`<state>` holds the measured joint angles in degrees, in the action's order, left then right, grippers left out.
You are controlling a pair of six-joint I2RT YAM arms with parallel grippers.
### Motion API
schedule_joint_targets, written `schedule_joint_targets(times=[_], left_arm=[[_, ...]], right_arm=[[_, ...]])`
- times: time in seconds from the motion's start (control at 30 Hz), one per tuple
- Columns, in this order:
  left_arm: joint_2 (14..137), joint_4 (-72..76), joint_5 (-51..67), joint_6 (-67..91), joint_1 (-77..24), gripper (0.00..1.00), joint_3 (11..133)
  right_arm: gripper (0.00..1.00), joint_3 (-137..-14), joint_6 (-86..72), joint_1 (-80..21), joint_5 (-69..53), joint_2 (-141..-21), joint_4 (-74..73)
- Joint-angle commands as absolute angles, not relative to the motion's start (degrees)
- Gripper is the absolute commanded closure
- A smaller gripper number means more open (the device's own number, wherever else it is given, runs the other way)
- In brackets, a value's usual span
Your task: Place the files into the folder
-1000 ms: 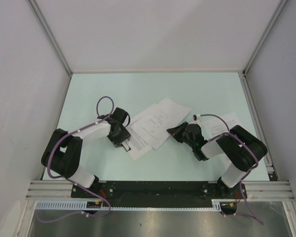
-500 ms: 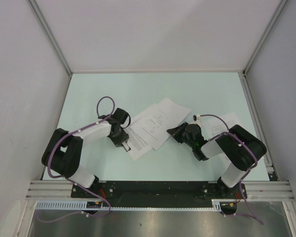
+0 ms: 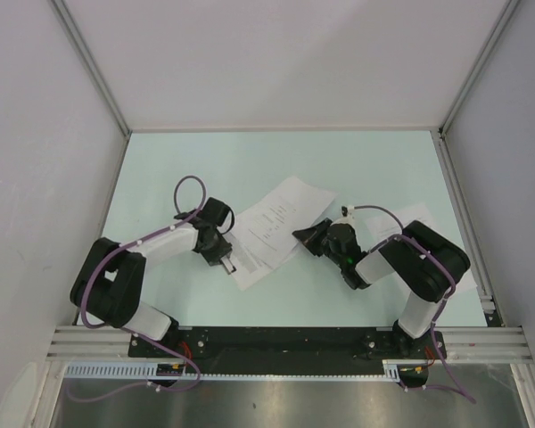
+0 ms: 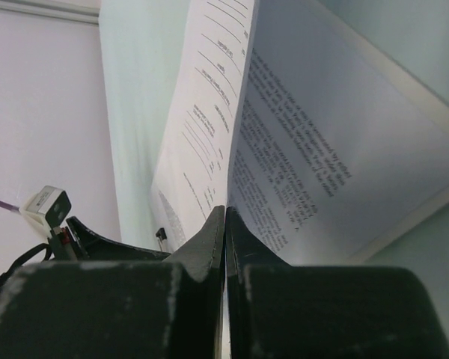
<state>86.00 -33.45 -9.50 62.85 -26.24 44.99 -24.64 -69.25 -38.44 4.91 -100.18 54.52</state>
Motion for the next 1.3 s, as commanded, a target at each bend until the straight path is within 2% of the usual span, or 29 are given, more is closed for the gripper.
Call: schedule_joint_targets(times=[0.0,0.13,0.37,0.73,1.07,1.27], left_arm=[[88.2,-31.4,-9.3,62.6,-26.3,1.0,40.2],[86.7,-30.0,-7.5,64.1,-26.3,1.0,38.8],[82.6,-27.9,-7.2,65.3,-26.3,1.0,37.5],[78.1,-21.1,-4.0,69.3,-26.0,1.0,32.9],[74.6,-10.2,-1.8,71.7,-25.6,1.0,25.1],[72.4,-9.3,-2.5,72.0,-25.2,1.0,23.4]], right_arm=[[1.0,-26.6,-70.3,-40.9,10.2,-100.8,56.9],[1.0,-26.7,-70.6,-44.6,18.1,-101.4,56.5],[1.0,-26.5,-72.2,-49.8,24.4,-104.8,58.1],[1.0,-26.5,-75.4,-52.1,27.8,-105.8,53.8],[1.0,-26.5,-74.3,-52.5,27.0,-106.3,51.7],[1.0,-26.3,-72.4,-52.6,25.9,-106.7,52.9]])
